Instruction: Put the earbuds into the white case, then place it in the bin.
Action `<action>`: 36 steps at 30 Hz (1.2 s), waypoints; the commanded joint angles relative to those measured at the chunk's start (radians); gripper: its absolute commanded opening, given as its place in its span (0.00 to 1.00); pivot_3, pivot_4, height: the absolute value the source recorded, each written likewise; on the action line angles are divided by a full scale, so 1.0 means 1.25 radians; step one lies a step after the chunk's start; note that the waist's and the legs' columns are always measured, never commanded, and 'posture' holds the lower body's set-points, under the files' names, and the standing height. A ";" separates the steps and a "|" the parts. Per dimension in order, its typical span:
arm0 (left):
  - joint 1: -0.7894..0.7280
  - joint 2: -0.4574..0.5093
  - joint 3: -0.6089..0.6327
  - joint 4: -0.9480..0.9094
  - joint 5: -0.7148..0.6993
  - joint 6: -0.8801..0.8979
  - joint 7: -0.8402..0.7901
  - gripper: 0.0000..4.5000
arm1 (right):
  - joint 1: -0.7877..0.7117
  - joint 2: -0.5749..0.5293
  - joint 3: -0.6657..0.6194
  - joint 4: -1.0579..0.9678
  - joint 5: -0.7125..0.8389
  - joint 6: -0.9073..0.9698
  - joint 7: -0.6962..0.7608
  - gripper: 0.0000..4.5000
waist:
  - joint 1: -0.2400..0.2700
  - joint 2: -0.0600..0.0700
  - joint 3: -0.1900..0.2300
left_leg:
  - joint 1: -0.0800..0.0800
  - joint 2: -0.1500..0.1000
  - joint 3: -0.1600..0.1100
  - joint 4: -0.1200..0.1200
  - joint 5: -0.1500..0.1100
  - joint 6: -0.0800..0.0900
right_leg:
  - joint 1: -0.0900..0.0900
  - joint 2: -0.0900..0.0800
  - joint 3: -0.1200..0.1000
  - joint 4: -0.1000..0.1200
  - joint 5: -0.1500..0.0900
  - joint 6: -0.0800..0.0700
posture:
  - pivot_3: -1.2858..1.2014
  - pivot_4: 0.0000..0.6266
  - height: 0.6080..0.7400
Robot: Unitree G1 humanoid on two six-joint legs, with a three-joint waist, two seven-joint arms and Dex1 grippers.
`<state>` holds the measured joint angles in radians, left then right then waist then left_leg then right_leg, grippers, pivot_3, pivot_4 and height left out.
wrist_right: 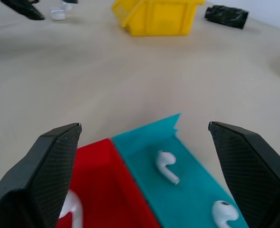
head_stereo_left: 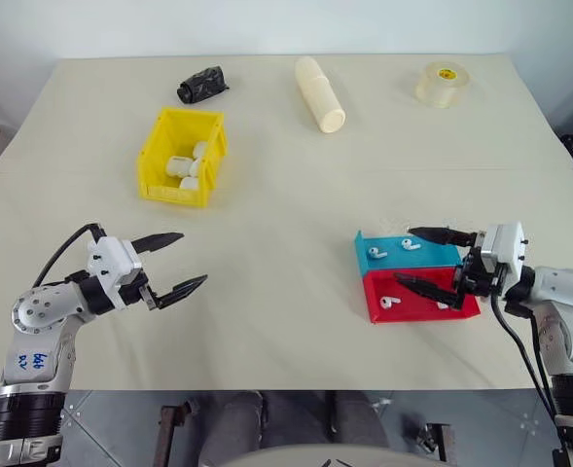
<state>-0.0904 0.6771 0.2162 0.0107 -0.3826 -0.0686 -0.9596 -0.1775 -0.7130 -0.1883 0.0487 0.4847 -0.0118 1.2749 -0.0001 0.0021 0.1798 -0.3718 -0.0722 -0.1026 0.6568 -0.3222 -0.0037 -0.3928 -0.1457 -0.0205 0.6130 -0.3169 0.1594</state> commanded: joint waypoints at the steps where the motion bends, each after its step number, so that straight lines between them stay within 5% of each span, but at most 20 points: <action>1: 0.019 -0.002 0.019 -0.031 0.012 -0.020 0.023 1.00 | -0.004 -0.009 0.001 0.006 0.006 -0.031 0.037 1.00 | -0.001 0.000 0.000 | 0.000 0.000 0.000 0.000 0.000 0.000 | 0.000 0.000 0.000 0.000 0.000 0.000 | 0.52 0.24 1.00; 9: 0.153 -0.058 0.149 -0.141 -0.015 0.059 0.204 1.00 | -0.036 0.035 0.044 -0.008 0.009 -0.058 0.048 1.00 | -0.002 0.000 0.000 | 0.001 0.001 0.001 0.000 0.000 0.000 | 0.000 0.001 0.001 0.000 0.000 0.000 | 0.52 0.24 1.00; 14: 0.315 -0.186 0.265 -0.257 0.027 0.085 0.403 1.00 | -0.038 0.096 0.086 -0.057 0.011 -0.102 0.045 1.00 | 0.001 -0.001 0.000 | 0.001 0.002 0.001 0.000 0.000 0.000 | 0.000 0.001 0.002 0.000 0.000 0.000 | 0.52 0.24 1.00; 22: 0.440 -0.304 0.321 -0.366 -0.032 0.257 0.557 1.00 | -0.027 0.118 0.086 -0.092 0.043 -0.110 0.049 1.00 | 0.022 -0.002 0.001 | 0.001 0.001 0.001 0.002 -0.001 0.000 | 0.001 0.001 0.002 -0.001 0.000 0.000 | 0.52 0.24 1.00; 30: 0.349 -0.247 0.331 -0.452 -0.110 0.499 0.662 1.00 | -0.016 0.078 0.092 -0.100 0.056 -0.048 0.070 1.00 | 0.020 -0.003 0.001 | 0.001 0.001 0.001 0.002 -0.001 0.000 | 0.001 0.001 0.002 0.000 0.000 0.000 | 0.52 0.24 1.00; 36: 0.182 -0.129 0.340 -0.495 -0.190 0.893 0.791 1.00 | 0.002 0.040 0.107 -0.126 0.069 0.019 0.093 1.00 | 0.019 -0.003 0.001 | 0.001 0.001 0.000 0.002 -0.001 0.000 | 0.000 0.002 0.002 0.001 0.000 0.000 | 0.52 0.24 1.00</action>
<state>0.1526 0.4931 0.6165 -0.5724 -0.5970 0.9314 -0.0078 -0.1803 -0.6544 -0.0509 -0.0720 0.5499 0.0049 1.3775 0.0233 -0.0016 0.1805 -0.3708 -0.0708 -0.1020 0.6590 -0.3236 -0.0039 -0.3926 -0.1436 -0.0178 0.6145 -0.3167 0.1597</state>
